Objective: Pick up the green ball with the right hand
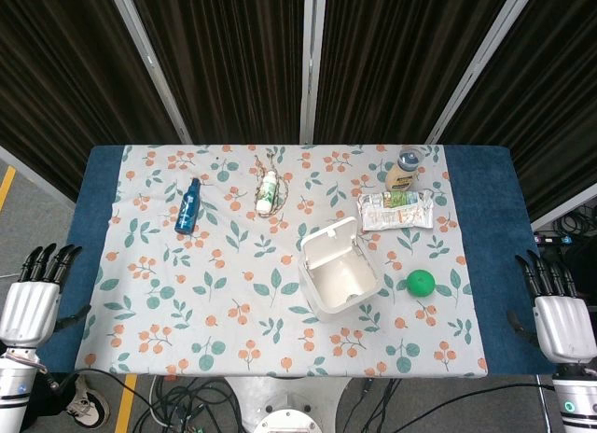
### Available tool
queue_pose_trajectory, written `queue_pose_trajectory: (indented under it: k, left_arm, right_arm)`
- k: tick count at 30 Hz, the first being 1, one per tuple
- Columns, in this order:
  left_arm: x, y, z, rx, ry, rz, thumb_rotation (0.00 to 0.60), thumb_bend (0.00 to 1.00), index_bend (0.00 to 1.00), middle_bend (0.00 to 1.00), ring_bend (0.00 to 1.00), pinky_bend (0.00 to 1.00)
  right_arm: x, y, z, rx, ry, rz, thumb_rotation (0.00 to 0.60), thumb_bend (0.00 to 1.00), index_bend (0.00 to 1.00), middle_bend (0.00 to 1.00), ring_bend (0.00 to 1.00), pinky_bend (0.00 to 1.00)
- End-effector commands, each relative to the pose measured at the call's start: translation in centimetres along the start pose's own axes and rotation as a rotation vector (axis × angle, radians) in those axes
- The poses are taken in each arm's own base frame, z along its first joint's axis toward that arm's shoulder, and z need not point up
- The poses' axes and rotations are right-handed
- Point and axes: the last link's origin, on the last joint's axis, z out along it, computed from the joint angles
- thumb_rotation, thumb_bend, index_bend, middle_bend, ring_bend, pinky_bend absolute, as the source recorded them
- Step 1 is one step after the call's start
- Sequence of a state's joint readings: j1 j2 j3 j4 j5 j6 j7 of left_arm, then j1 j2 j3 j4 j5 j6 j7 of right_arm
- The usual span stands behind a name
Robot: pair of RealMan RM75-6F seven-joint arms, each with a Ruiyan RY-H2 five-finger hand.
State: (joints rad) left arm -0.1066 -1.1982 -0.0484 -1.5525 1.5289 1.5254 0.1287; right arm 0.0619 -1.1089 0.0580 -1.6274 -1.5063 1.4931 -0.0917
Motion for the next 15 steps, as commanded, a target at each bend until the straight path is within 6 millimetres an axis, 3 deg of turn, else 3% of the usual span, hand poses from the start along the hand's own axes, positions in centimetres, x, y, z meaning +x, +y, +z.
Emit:
queue_pose_trajectory:
  k: [1,8,15]
  left_arm:
    - [-0.2,0.1,-0.1,-0.004,-0.008,0.0,0.6,0.12,0.12,0.11,0.04,0.08]
    - [-0.6,0.0,-0.1,0.0,-0.022,-0.003,0.6,0.12,0.12,0.11,0.04,0.08]
    - [-1.3,0.4,-0.1,-0.023,-0.034,-0.017,0.6,0.12,0.12,0.11,0.04,0.08]
  right_arm:
    - [-0.4,0.0,0.0,0.002,-0.017,0.0,0.6,0.19,0.0,0.0,0.0,0.0]
    - [-1.0,-0.6,0.6,0.024,-0.034,-0.021,0.6,0.21,0.0,0.0,0.0,0.0]
    - [-2.4,-3.0,2.0,0.107,-0.106,-0.078,0.6,0.21,0.0,0.0,0.0,0.0]
